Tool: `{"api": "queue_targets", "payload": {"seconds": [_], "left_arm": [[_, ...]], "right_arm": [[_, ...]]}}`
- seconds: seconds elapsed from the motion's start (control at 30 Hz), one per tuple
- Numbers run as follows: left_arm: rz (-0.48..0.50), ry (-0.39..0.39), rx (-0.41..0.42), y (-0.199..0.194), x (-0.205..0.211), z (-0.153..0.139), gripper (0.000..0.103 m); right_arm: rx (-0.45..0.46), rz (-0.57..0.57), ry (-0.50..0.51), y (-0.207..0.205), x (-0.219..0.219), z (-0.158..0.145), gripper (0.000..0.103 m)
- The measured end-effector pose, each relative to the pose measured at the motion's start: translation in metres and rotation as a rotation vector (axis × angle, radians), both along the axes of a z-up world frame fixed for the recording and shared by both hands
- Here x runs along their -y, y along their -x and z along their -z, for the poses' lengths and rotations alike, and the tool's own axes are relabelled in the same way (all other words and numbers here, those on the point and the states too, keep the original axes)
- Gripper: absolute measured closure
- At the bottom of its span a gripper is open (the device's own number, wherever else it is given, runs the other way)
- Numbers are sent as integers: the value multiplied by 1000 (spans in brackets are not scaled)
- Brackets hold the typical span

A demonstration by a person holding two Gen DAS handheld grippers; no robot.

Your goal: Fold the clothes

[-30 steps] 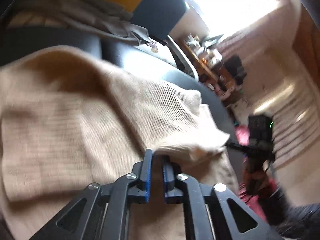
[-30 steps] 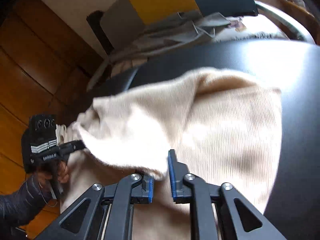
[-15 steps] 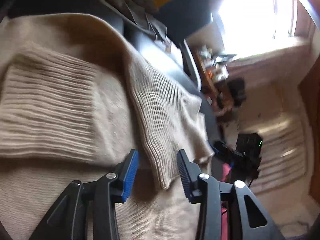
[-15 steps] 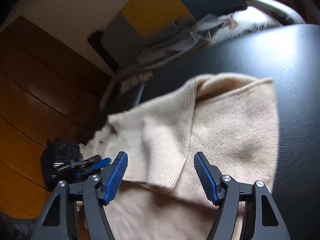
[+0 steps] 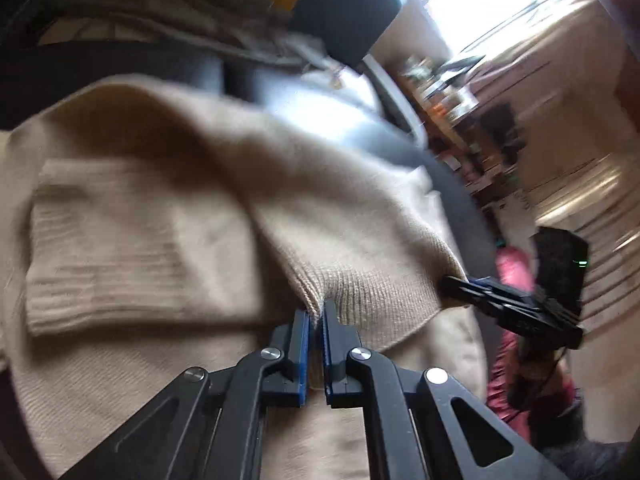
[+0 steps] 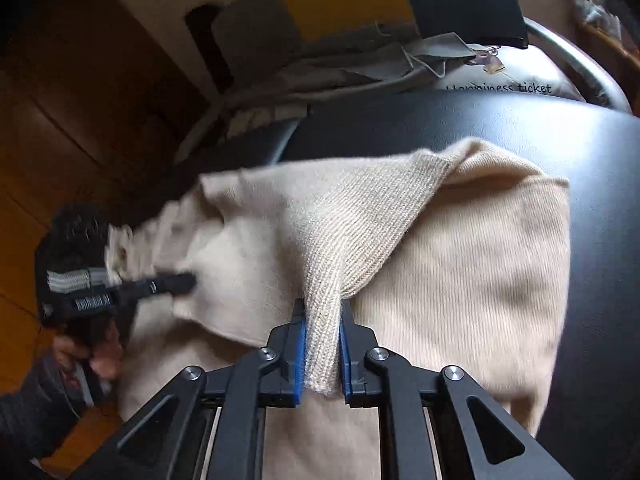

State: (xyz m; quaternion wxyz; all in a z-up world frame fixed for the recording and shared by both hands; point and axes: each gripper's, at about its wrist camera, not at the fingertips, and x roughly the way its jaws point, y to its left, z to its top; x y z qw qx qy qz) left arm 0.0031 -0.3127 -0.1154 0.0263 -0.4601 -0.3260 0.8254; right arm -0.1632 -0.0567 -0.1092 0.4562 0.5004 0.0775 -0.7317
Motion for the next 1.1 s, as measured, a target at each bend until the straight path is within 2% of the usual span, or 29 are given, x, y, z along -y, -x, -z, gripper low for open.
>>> {"api": "queue_targets", "payload": {"seconds": [0.07,0.13,0.2,0.27,0.33,0.43,0.5,0.57,0.67,0.77,0.83,0.87,0.93,1.03,1.1], "left_arm": [[-45,43,10,-6,3,-3,95],[-92,85,9,-12,6,-9,87],[-109,102,-53,-12,4,-24,85],[-85,91,-105,-4,-2,-31,82],[-36,123,-107,5,-15,-30,82],[6,195,-68,12,-31,-17,82],[-4,227,-68,12,-38,-6,81],[-31,216,-106,3,-34,0,80],[-76,143,-134,0,-26,8,81],[-123,98,-143,-10,-20,3,81],[-189,56,-159,-30,-9,-2,79],[-233,38,-165,-41,-4,-2,74],[-349,37,-159,-75,13,-4,71],[-542,115,-118,-139,46,-8,69],[-641,214,-79,-179,66,-19,64]], "right_arm": [[7,-8,-53,-2,-1,9,76],[11,-1,-46,-2,-5,8,66],[-44,16,-1,-1,-8,-8,64],[-91,36,67,1,-9,-26,64],[-114,45,119,6,2,-35,64],[-149,50,109,9,39,-25,61],[-170,52,48,6,62,-7,59],[-190,58,-26,2,70,13,58],[-307,50,-6,-11,58,31,55],[-347,59,-34,-15,61,30,50],[-365,62,-45,-17,63,30,47],[-374,64,-51,-18,64,30,46],[-372,74,-48,-16,63,31,43],[-373,80,-50,-15,63,31,41],[-381,81,-55,-16,58,32,41]]}}
